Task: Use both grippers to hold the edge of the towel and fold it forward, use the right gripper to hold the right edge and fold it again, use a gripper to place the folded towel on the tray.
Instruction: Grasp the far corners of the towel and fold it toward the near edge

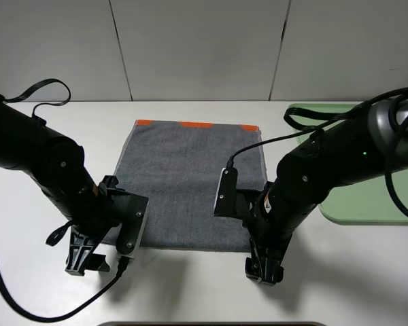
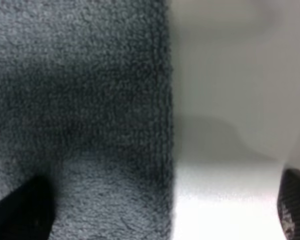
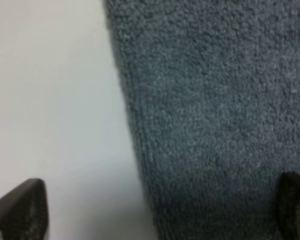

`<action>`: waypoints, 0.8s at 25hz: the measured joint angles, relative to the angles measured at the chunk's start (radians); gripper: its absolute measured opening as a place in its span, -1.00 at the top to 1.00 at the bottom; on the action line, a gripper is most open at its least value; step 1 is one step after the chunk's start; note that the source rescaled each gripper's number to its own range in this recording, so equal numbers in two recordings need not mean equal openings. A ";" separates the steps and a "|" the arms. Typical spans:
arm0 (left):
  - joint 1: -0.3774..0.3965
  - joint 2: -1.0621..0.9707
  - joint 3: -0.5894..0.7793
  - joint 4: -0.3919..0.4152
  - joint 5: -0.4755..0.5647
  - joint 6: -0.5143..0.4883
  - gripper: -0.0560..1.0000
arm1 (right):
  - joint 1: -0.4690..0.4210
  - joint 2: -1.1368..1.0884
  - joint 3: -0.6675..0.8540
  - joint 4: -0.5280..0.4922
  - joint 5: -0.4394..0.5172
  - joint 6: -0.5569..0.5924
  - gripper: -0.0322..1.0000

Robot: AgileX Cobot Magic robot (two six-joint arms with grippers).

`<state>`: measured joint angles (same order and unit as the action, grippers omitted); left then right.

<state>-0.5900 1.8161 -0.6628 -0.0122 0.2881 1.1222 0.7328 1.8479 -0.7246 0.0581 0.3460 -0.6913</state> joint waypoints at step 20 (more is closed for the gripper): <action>0.000 0.009 0.000 0.006 -0.076 -0.015 0.85 | 0.000 0.001 0.000 -0.008 -0.002 0.000 0.79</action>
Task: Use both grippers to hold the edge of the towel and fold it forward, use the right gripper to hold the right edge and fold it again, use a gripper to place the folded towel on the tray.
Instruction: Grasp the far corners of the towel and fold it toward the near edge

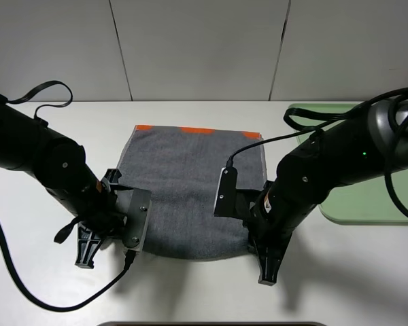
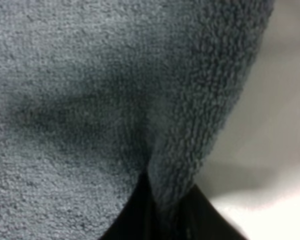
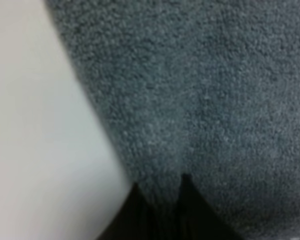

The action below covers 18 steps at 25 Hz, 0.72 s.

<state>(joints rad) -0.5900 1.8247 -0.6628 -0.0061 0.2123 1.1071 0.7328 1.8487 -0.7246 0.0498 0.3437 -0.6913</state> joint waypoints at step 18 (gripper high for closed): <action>0.000 0.000 0.000 0.006 -0.001 0.000 0.87 | 0.000 0.000 0.000 -0.001 0.000 0.000 0.94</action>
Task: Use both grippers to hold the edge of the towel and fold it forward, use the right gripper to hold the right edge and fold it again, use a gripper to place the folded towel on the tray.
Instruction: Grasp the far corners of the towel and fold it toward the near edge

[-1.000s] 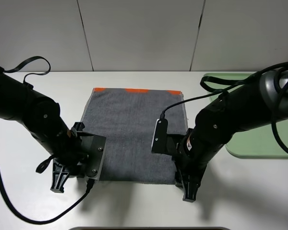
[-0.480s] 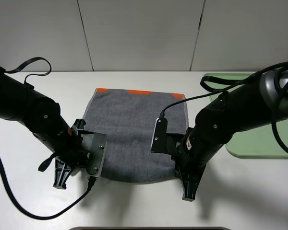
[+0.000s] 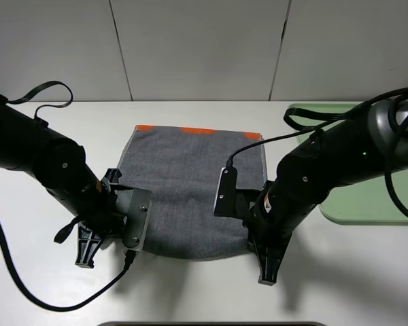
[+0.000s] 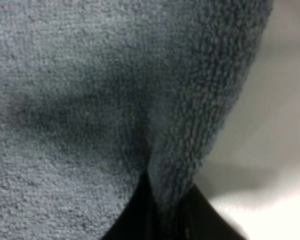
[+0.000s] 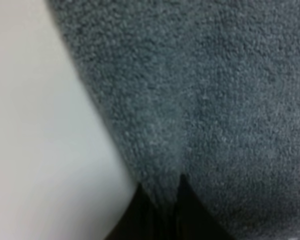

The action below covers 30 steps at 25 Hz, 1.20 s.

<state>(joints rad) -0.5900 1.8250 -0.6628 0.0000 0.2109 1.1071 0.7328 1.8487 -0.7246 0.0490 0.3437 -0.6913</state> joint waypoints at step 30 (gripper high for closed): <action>-0.003 -0.271 0.005 -0.031 0.340 -0.003 0.89 | 0.000 -0.243 0.001 0.102 0.247 0.060 0.94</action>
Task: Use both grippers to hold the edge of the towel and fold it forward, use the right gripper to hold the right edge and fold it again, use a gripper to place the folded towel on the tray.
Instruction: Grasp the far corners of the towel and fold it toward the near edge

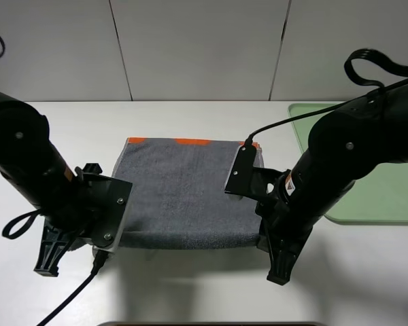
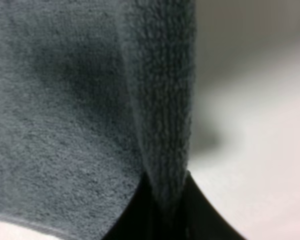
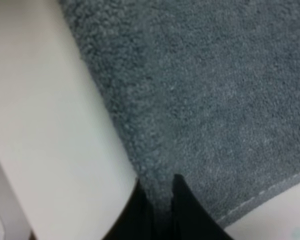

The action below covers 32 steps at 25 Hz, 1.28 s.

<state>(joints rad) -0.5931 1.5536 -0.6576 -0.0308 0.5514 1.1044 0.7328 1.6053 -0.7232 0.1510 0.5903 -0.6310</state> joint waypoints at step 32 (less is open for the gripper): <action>0.000 -0.314 0.000 -0.114 0.225 -0.019 0.89 | 0.000 -0.221 -0.160 0.081 0.394 0.042 0.94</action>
<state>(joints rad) -0.5931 1.2395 -0.6576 -0.1451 0.7763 1.0854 0.7328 1.3843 -0.8837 0.2324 0.9842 -0.5888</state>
